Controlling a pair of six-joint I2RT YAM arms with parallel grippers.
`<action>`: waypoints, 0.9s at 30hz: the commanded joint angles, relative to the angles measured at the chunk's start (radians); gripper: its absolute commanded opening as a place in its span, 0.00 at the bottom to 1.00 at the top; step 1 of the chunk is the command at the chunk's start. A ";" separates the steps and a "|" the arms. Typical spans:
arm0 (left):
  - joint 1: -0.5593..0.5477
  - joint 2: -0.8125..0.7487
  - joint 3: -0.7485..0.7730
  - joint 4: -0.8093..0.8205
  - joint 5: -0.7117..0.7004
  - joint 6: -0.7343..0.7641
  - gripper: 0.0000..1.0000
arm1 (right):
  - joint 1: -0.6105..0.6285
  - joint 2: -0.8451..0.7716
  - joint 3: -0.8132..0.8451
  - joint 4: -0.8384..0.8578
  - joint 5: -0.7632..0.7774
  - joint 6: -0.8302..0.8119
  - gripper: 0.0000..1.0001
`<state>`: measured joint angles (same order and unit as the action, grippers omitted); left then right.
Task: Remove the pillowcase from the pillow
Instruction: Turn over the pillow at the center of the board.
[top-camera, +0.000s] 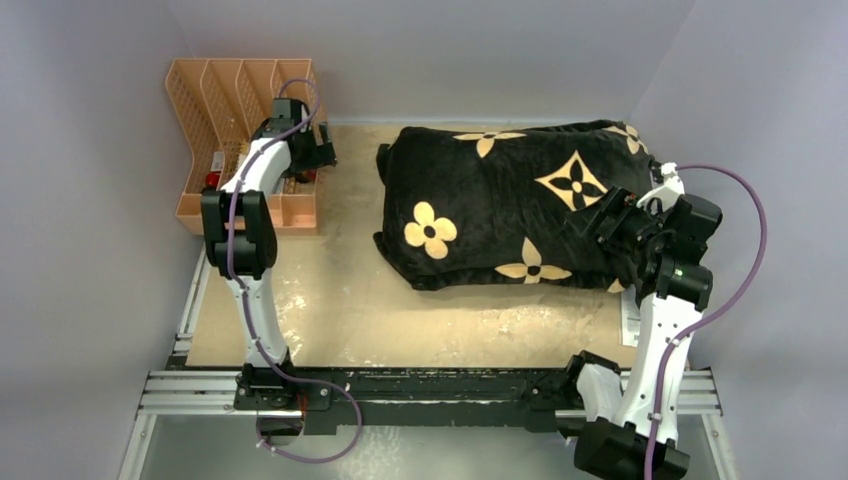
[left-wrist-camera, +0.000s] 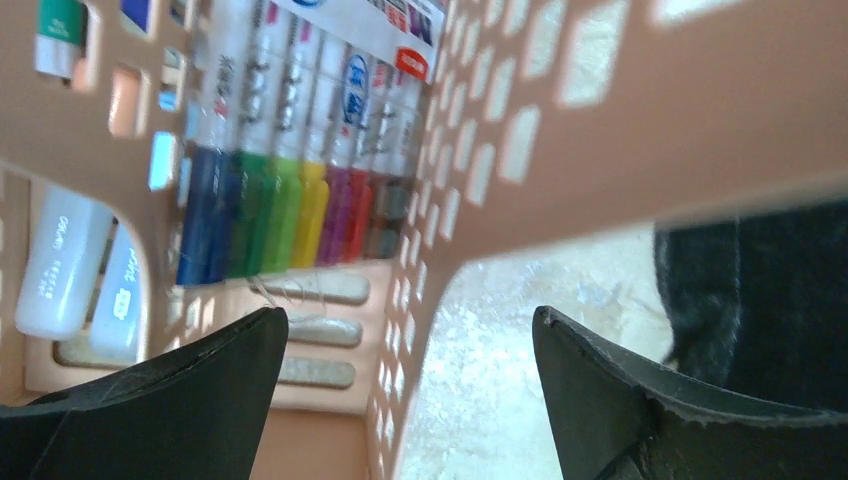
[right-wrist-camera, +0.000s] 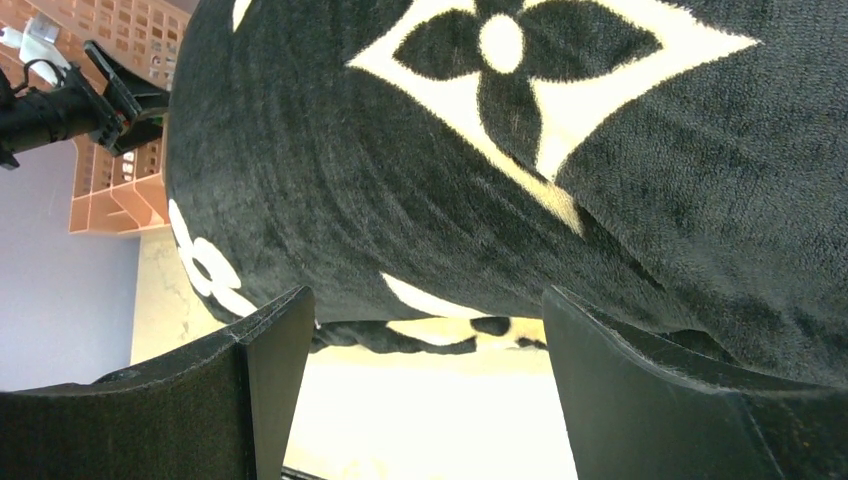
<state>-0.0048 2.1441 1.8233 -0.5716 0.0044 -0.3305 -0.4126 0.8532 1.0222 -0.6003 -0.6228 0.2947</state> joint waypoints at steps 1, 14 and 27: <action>-0.025 -0.169 -0.062 0.032 0.067 -0.006 0.92 | 0.002 0.000 0.059 0.005 -0.028 -0.013 0.85; -0.347 -0.353 -0.278 0.379 0.322 -0.195 0.99 | 0.344 0.263 0.148 0.004 0.256 -0.043 0.85; -0.534 -0.340 -0.566 0.374 0.164 -0.196 0.00 | 0.665 0.342 0.035 0.091 0.490 0.060 0.78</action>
<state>-0.4599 1.9186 1.4635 -0.1162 0.3275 -0.5301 0.2104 1.2892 0.9867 -0.3996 -0.2333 0.3286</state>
